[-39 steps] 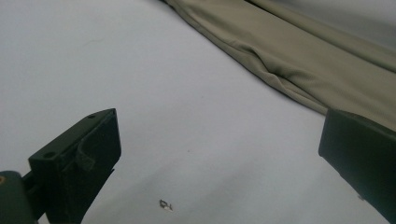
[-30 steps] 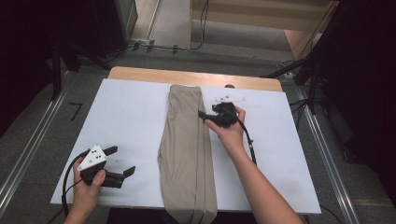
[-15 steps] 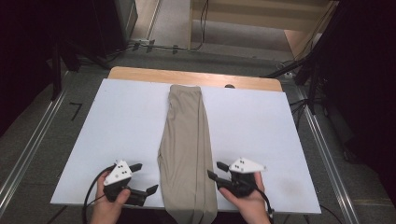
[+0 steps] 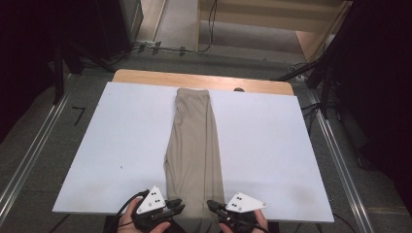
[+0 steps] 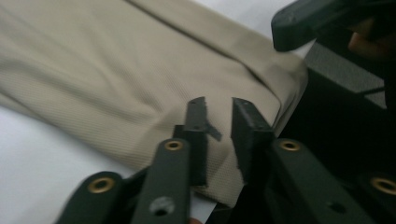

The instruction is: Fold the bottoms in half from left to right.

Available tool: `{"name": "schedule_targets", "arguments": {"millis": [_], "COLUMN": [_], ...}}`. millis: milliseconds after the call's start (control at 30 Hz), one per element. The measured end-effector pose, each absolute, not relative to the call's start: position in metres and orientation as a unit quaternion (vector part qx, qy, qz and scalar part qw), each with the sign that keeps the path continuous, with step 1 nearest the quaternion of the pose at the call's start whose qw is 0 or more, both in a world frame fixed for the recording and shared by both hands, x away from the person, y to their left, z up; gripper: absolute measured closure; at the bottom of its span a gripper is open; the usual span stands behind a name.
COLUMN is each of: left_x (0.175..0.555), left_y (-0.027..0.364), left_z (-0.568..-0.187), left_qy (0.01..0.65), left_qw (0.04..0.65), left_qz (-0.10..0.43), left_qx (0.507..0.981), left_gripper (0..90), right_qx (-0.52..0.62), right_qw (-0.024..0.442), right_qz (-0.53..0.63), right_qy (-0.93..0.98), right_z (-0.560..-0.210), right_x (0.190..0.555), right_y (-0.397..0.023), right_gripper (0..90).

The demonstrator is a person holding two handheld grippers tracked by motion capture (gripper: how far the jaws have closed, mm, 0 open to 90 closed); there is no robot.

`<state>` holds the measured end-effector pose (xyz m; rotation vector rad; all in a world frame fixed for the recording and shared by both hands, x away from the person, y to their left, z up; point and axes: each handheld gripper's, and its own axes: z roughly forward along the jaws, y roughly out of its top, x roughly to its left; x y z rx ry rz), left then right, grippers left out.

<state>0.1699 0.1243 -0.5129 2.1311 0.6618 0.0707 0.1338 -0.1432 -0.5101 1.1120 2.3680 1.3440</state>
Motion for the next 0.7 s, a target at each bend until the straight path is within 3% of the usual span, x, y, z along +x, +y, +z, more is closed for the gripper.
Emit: {"name": "schedule_targets", "arguments": {"millis": [167, 400, 467, 600, 700], "left_x": [0.174, 0.175, 0.176, 0.176, 0.177], "left_y": [0.125, 0.127, 0.128, 0.128, 0.128], "left_z": [-0.517, -0.517, -0.517, -0.517, -0.517], "left_qy": [0.272, 0.267, 0.266, 0.265, 0.265], "left_qw": [0.426, 0.422, 0.423, 0.422, 0.422], "left_qz": [0.021, 0.019, 0.014, 0.012, 0.01], "left_qx": [0.863, 0.866, 0.866, 0.867, 0.867], "left_gripper": [90.0, 90.0, 90.0, 90.0, 90.0], "right_qx": [0.357, 0.381, 0.393, 0.418, 0.419], "right_qw": [0.115, 0.124, 0.147, 0.124, 0.118], "right_qz": [0.4, 0.392, 0.367, 0.381, 0.403], "right_qy": [0.836, 0.828, 0.83, 0.816, 0.805], "right_z": [-0.523, -0.52, -0.52, -0.522, -0.518], "right_x": [0.133, 0.127, 0.125, 0.125, 0.121], "right_y": [-0.112, -0.146, -0.157, -0.178, -0.18], "right_gripper": [88.1, 88.3, 88.4, 88.0, 80.9]}}
